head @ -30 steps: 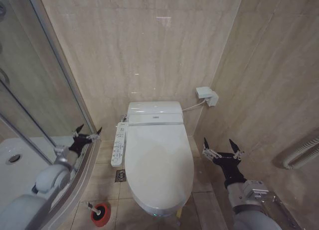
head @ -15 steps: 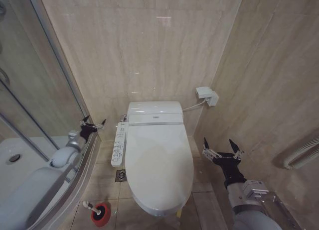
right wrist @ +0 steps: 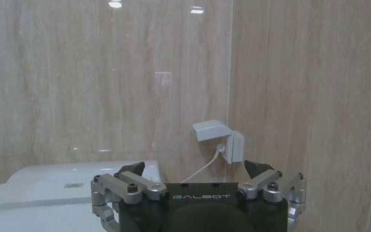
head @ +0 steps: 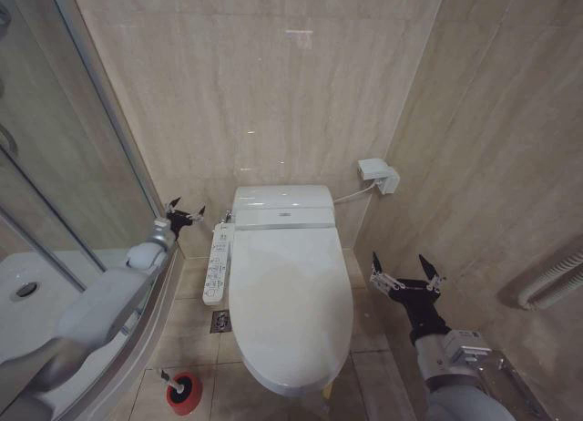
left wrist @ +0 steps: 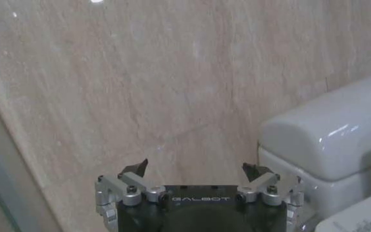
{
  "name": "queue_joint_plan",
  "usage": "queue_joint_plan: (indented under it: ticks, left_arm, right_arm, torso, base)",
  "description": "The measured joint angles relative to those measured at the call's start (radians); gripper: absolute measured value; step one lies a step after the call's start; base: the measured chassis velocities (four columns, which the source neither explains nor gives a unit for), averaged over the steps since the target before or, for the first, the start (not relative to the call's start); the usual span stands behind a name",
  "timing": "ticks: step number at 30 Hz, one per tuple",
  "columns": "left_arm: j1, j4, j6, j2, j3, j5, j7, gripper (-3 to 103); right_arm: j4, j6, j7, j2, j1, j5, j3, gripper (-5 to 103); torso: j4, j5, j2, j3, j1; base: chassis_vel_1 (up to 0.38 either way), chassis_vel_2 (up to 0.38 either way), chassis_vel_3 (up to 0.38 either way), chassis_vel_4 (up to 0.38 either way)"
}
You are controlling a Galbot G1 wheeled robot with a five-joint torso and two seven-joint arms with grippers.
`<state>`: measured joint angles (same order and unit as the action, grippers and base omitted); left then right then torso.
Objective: Open the toilet lid, clean the toilet bowl with a toilet brush, close the toilet lid, and flush.
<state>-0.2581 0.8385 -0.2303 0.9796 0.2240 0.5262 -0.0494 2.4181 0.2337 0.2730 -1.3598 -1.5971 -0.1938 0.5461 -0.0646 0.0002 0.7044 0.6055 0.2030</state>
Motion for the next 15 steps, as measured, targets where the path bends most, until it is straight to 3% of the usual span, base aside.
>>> queue_joint_plan:
  ticks: [3,5,8,9,15]
  left_arm:
    - [0.015,-0.048,-0.033,0.003,0.009,-0.016,-0.026,96]
    - [0.033,-0.102,-0.085,0.004,0.02,-0.035,-0.08,96]
    - [0.032,-0.131,-0.124,-0.012,0.011,-0.067,-0.114,96]
    - [0.032,-0.141,-0.136,-0.015,0.003,-0.078,-0.129,71]
    - [0.026,-0.148,-0.16,-0.015,-0.009,-0.087,-0.159,71]
  right_arm:
    - [0.0,0.0,0.0,0.0,0.0,0.0,0.0,100]
    - [0.0,0.0,0.0,0.0,0.0,0.0,0.0,100]
    - [0.0,0.0,0.0,0.0,0.0,0.0,0.0,100]
    - [0.0,0.0,0.0,0.0,0.0,0.0,0.0,100]
    - [0.0,0.0,0.0,0.0,0.0,0.0,0.0,100]
  torso:
    - [0.0012,-0.0003,0.0,0.0,0.0]
    - [0.0009,-0.0002,0.0,0.0,0.0]
    - [0.0007,-0.0004,0.0,0.0,0.0]
    - [0.001,-0.0001,0.0,0.0,0.0]
    - [0.0003,-0.0003,0.0,0.0,0.0]
  base:
    - [0.0,0.0,0.0,0.0]
    - [0.0,0.0,0.0,0.0]
    - [0.0,0.0,0.0,0.0]
    - [0.0,0.0,0.0,0.0]
    - [0.0,0.0,0.0,0.0]
